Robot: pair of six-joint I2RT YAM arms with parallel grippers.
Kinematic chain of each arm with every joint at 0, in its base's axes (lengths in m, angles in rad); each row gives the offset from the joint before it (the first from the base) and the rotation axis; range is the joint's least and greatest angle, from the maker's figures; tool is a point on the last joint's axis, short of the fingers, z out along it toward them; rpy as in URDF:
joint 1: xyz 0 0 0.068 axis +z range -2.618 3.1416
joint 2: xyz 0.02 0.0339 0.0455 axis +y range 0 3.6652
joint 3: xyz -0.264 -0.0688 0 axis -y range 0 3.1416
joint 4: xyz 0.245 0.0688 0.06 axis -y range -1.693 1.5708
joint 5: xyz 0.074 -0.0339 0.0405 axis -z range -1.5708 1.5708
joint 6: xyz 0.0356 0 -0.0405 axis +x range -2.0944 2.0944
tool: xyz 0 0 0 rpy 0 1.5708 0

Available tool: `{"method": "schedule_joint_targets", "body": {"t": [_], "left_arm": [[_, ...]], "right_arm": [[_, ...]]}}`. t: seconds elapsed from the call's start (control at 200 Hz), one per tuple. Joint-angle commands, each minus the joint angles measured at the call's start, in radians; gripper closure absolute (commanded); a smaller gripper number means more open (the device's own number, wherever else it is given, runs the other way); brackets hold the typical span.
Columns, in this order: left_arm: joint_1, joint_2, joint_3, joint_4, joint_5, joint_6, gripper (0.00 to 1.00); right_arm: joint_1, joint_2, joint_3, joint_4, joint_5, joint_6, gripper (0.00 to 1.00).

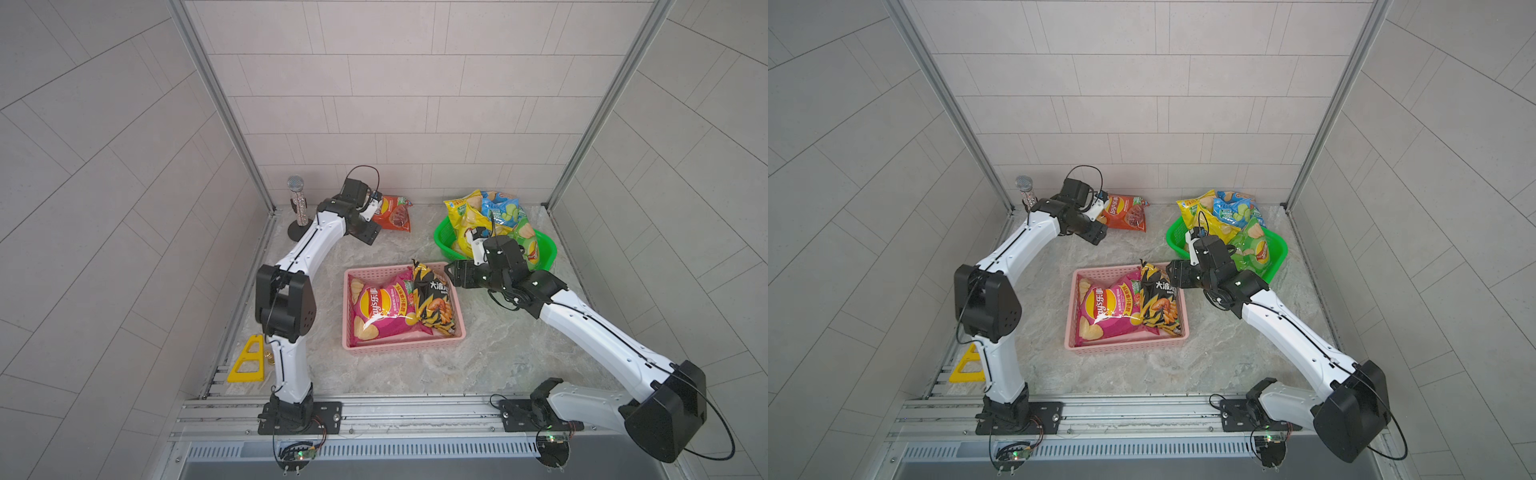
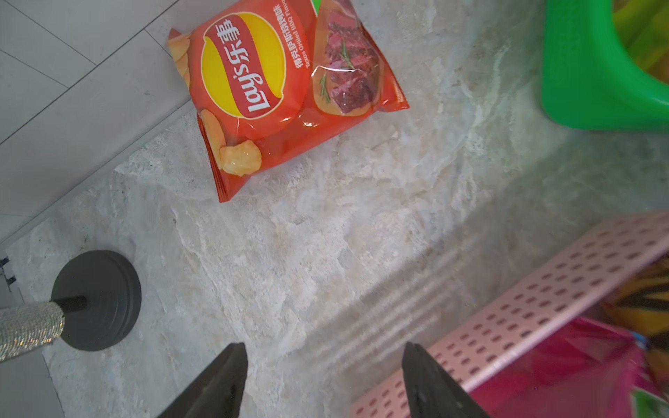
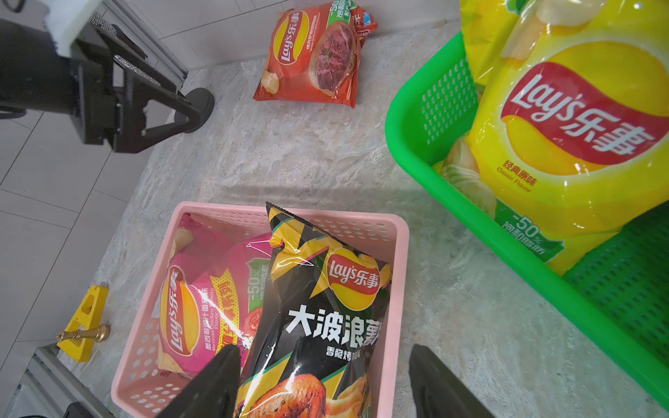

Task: Put the potato chips into the basket
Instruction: Pick up the potato chip from the center of the board.

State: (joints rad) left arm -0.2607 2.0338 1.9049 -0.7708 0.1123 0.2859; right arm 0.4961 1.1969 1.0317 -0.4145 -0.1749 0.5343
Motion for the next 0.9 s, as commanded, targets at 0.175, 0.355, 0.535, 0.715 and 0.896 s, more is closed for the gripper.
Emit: {"method": "schedule_joint_targets", "body": {"t": [0.175,0.355,0.535,0.715,0.896], "left_arm": [[0.052,0.230,0.230,-0.012,-0.049,0.046,0.28],[0.080,0.311,0.281,0.035,-0.046,0.091,0.28],[0.112,0.391,0.373,0.030,-0.006,0.120,0.28],[0.120,0.457,0.453,0.012,-0.005,0.136,0.28],[0.129,0.500,0.497,0.017,0.048,0.145,0.29]], "right_arm": [[-0.024,0.003,-0.031,0.013,0.000,0.009,0.22],[-0.032,0.020,-0.038,0.022,-0.015,0.011,0.22],[-0.035,0.031,-0.041,0.030,-0.023,0.010,0.22],[-0.035,0.039,-0.047,0.037,-0.027,0.013,0.21],[-0.036,0.040,-0.049,0.040,-0.027,0.018,0.22]]}}
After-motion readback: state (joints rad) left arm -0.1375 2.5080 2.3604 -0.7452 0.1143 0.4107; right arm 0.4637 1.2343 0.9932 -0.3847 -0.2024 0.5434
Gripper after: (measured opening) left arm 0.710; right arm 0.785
